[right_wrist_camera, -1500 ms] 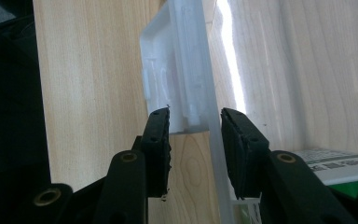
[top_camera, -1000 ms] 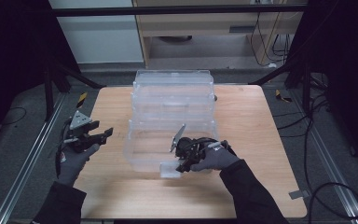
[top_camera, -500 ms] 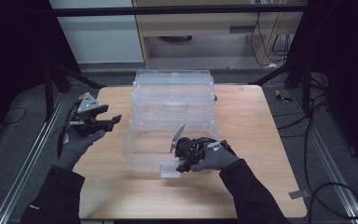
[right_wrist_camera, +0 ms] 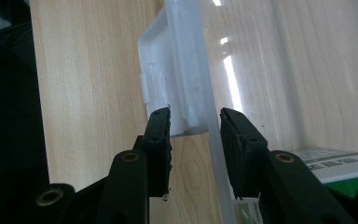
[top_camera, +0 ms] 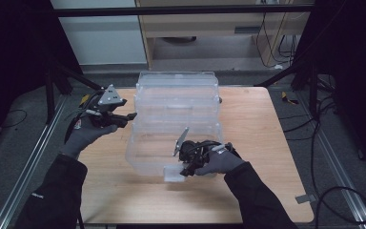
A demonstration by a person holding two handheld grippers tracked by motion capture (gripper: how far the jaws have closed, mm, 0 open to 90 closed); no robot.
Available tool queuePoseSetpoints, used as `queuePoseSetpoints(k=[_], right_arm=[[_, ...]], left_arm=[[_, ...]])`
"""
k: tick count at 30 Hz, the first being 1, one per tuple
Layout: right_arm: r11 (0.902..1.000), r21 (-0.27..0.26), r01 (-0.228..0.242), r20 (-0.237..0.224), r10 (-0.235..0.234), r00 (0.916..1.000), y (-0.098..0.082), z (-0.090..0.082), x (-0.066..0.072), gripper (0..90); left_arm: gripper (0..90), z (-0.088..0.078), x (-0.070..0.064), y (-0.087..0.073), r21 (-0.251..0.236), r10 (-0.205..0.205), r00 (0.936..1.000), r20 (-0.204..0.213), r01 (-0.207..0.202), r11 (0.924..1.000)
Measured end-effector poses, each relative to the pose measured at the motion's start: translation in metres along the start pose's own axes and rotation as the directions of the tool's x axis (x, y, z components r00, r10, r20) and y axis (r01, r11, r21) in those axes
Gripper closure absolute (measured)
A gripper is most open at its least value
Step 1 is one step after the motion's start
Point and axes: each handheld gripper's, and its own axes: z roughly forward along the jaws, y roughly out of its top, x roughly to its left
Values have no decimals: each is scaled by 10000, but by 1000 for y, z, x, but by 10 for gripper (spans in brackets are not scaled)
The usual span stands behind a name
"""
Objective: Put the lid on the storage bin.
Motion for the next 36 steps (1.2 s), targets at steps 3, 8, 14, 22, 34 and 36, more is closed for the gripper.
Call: queuePoseSetpoints(k=[3,8,14,22,34,36], right_arm=[[10000,10,23,-15,-23,10000,0,0,0,645],[10000,13,40,-21,-40,10000,0,0,0,645],[10000,20,58,-22,-57,10000,0,0,-1,646],[10000,45,54,-35,-54,10000,0,0,-1,646],[10000,43,3,-96,-3,10000,0,0,-1,646],[10000,43,1,-104,-1,9999,0,0,-1,646]], left_arm=[[389,0,0,12,-37,573,9982,197,-573,9984],[389,2,-1,28,-118,1282,9898,627,-1277,9917],[400,9,1,42,68,1864,9761,1113,-1883,9821],[420,24,5,60,349,2504,9561,1521,-2583,9654],[459,43,10,72,481,3139,9302,1902,-3281,9434],[464,47,9,73,542,3314,9219,2008,-3482,9359]])
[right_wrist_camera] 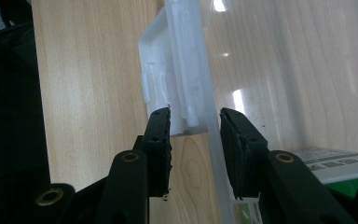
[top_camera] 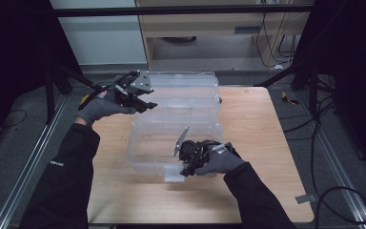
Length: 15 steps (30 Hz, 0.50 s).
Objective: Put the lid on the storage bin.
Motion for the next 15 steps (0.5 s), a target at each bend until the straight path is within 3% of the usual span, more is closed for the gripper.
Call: queuePoseSetpoints(k=[15], right_arm=[[10000,-26,25,-74,-25,10000,0,0,-2,646]], left_arm=[[546,29,5,3,699,667,9973,314,-688,9952]])
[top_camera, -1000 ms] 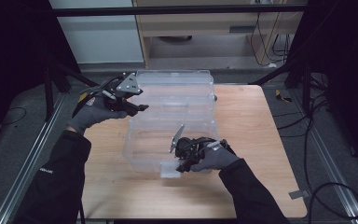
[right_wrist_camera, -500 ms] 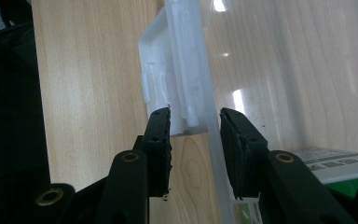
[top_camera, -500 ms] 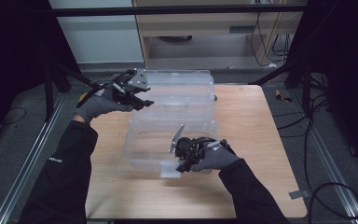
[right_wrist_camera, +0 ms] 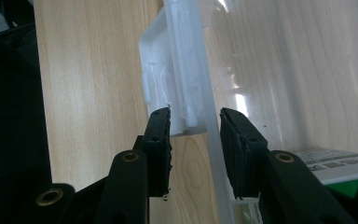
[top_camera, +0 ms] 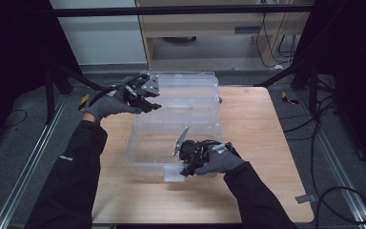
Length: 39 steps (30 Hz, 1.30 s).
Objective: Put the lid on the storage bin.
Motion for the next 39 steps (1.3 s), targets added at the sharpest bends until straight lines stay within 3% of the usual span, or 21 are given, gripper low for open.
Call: queuePoseSetpoints(k=[19,26,36,37,39], right_arm=[[10000,-7,-39,-42,39,10000,0,0,0,645],[10000,23,-50,-51,50,10000,0,0,0,646],[10000,8,-11,31,11,10000,1,0,0,647],[10000,12,-38,71,38,10000,1,0,1,647],[10000,54,-49,74,48,10000,1,0,1,648]], left_arm=[[731,23,4,1,871,449,9988,194,-465,9951],[749,30,5,5,1167,560,9981,238,-584,9914],[787,32,2,12,1710,1112,9935,237,-1136,9787],[797,31,2,14,1852,1230,9920,289,-1263,9746],[815,31,2,14,1781,1152,9927,356,-1197,9767]])
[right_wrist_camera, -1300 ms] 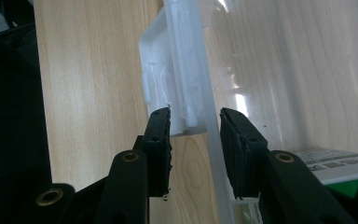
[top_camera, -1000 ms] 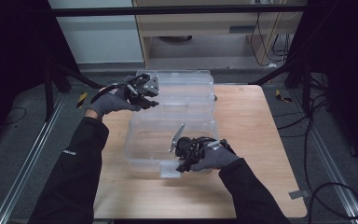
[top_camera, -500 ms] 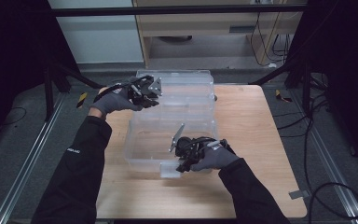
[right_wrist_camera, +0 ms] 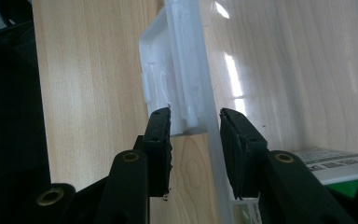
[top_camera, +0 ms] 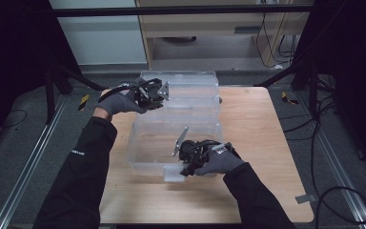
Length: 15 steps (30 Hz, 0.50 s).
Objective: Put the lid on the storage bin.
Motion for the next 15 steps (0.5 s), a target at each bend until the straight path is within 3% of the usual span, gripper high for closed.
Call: queuePoseSetpoints(k=[11,12,15], right_arm=[[10000,-9,35,41,-35,10000,0,0,0,649],[10000,-11,23,38,-22,10000,0,0,0,649],[10000,4,-7,55,7,10000,0,0,1,650]], left_arm=[[869,-5,1,5,444,126,9989,441,-145,9989],[871,-6,2,7,517,333,9986,409,-354,9980],[872,-7,-2,8,510,275,9990,346,-293,9983]])
